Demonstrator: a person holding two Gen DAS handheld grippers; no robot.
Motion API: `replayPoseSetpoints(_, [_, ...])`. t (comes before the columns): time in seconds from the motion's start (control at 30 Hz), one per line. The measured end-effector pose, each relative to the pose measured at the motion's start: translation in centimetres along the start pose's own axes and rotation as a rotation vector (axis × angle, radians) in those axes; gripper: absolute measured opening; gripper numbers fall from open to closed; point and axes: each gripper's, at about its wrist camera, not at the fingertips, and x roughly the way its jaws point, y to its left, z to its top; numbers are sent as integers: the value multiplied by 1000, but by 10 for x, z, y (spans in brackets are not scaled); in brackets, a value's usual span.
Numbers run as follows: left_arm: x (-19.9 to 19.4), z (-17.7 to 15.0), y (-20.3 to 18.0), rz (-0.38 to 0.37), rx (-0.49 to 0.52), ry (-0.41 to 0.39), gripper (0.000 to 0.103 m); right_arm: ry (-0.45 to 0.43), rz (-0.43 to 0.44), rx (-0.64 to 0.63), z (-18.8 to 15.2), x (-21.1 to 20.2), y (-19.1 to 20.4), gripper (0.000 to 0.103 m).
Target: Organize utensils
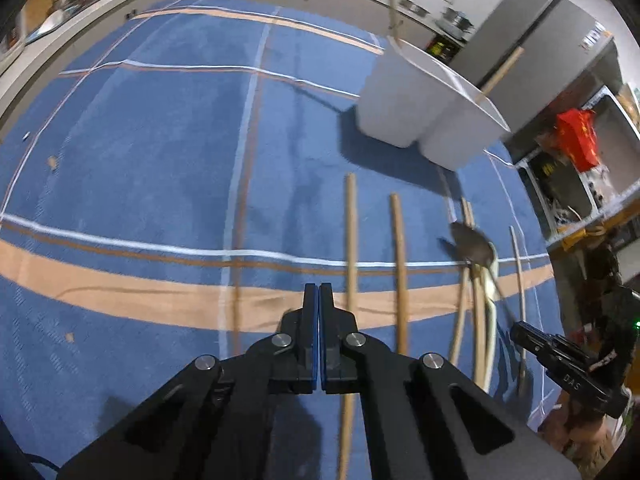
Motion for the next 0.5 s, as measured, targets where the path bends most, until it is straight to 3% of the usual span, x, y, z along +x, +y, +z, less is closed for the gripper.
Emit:
replayPoseSetpoints(0.07, [5,2,-12,-15,29,9,0,-16,5,13,2,-6,-8,28])
replayPoseSetpoints(0.23, [18,9,-44,-37,111,41,0,-60,-41,27,11,-17,-23,29])
replayPoseSetpoints(0.47, [64,27,-80,62,250,146,9,-19,-147,23,40,6,-51,29])
replayPoseSetpoints(0.5, [66,30,-85,74,262,129,11,-9,-152,17,45,10,-51,29])
